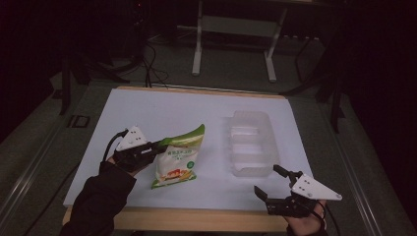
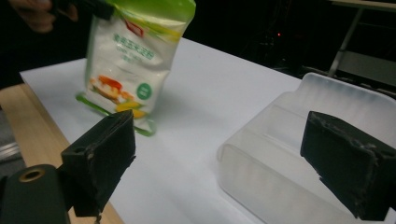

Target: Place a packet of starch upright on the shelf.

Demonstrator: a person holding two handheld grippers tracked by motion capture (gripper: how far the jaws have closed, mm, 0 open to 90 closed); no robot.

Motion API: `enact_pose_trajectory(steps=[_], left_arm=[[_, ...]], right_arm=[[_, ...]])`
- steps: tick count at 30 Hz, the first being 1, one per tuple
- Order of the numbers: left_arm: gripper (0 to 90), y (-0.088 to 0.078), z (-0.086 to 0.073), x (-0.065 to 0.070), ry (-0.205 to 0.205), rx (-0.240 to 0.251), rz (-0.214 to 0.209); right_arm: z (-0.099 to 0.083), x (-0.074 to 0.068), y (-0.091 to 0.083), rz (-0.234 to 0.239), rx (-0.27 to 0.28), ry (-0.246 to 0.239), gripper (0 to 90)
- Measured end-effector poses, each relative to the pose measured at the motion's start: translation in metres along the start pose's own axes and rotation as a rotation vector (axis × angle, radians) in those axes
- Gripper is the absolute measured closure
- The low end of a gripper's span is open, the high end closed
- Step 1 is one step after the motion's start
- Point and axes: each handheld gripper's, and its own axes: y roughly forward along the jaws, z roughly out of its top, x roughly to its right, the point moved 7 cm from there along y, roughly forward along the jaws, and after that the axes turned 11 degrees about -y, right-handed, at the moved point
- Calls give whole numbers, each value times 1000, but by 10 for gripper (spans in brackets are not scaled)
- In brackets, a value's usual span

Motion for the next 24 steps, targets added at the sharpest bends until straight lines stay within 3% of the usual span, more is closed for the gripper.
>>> enact_pose_trajectory(steps=[2, 4, 9, 13, 20, 24], left_arm=[[825, -4, 6, 5, 10, 24, -4], [825, -9, 12, 10, 9, 43, -20], [827, -18, 28, 17, -21, 92, -68], [828, -18, 37, 26, -5, 112, -68], [827, -18, 49, 38, 6, 137, -91], [827, -19, 55, 43, 1, 143, -137]], right_arm=[[2, 0, 2, 2, -32, -29, 153], [4, 2, 4, 23, -71, -10, 199], [29, 12, 10, 37, -18, 10, 308], [48, 13, 18, 63, 5, 28, 418], [71, 3, 57, 158, 24, 35, 356], [75, 3, 83, 190, 13, 54, 311]])
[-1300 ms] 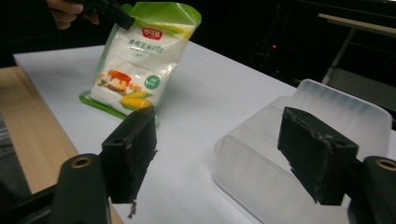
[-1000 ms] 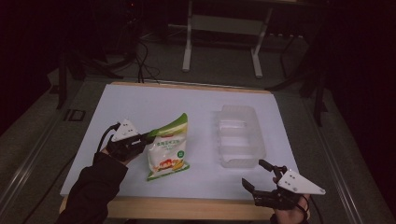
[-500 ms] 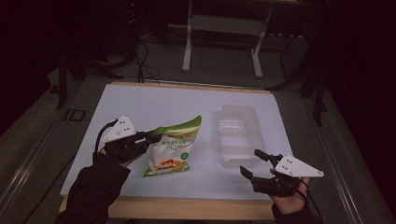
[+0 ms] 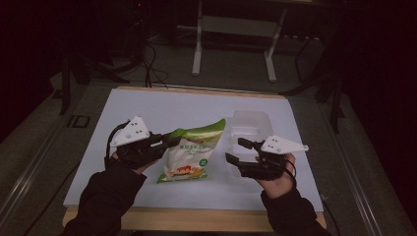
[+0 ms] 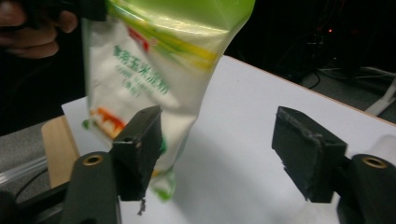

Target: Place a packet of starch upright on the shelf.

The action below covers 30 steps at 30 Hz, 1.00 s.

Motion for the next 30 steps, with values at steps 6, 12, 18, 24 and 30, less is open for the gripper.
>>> enact_pose_trajectory(steps=[6, 12, 18, 24, 30], left_arm=[[825, 8, 4, 8, 14, 2, -26], [825, 17, 6, 13, 24, 4, -33], [826, 23, 6, 20, 24, -1, -57], [826, 22, 7, 20, 15, -5, -66], [825, 19, 9, 16, 3, -7, -79]], right_arm=[[10, -5, 21, 70, 21, 7, 291], [8, -9, 32, 83, 5, 12, 390], [3, -9, 37, 63, -11, 22, 403], [2, -10, 36, 56, -46, -14, 648], [6, -9, 34, 119, -61, -37, 831]])
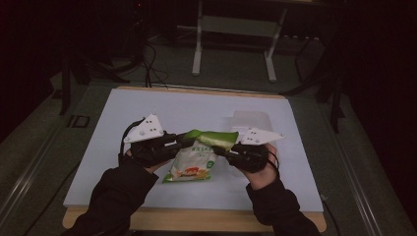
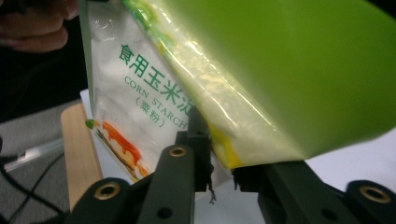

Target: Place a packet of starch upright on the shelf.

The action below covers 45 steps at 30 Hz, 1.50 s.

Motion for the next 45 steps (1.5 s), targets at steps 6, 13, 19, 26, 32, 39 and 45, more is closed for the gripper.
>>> enact_pose_trajectory(steps=[6, 13, 19, 26, 32, 39, 45], left_arm=[[819, -2, -2, 1, -3, 13, -28], [725, -2, -1, 3, 6, 26, -53], [213, 4, -13, -9, -57, 9, -25], [1, 18, -62, -36, -209, -6, -6], [1, 14, -95, -57, -203, 49, 22], [2, 4, -122, -73, -171, 46, 82], [2, -4, -137, -77, -169, 76, 96]], right_arm=[[8, 3, -9, 47, -10, 15, 871], [17, 6, -23, 25, -1, -12, 874], [30, 21, -42, -54, 37, -20, 875], [38, 52, -68, -130, 73, 5, 875], [40, 80, -86, -223, 81, 14, 874], [31, 118, -93, -289, 74, 60, 874], [20, 146, -89, -334, 63, 87, 873]])
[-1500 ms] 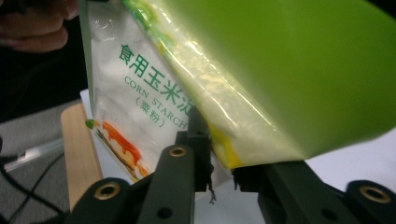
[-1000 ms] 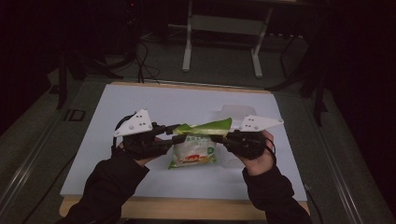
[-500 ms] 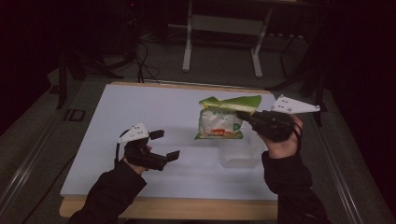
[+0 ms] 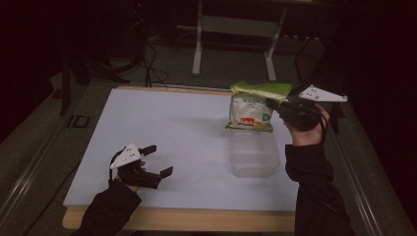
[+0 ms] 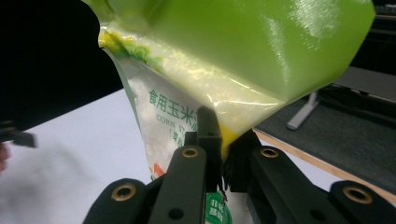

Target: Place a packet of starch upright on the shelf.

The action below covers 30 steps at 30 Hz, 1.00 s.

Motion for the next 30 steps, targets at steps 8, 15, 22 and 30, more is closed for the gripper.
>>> enact_pose_trajectory(steps=[8, 15, 22, 30], left_arm=[[2, -3, -9, -4, 1, 20, 11], [2, -9, -3, -4, -9, 81, -1], [2, -8, -7, -4, 23, 60, 5], [2, -6, -10, -6, 18, 54, 4]], right_arm=[[-18, 20, 20, -28, -36, 24, 874], [-38, 31, 41, -66, -88, 8, 873], [-57, 38, 59, -77, -117, 22, 872], [-94, 43, 69, -63, -142, 80, 871]])
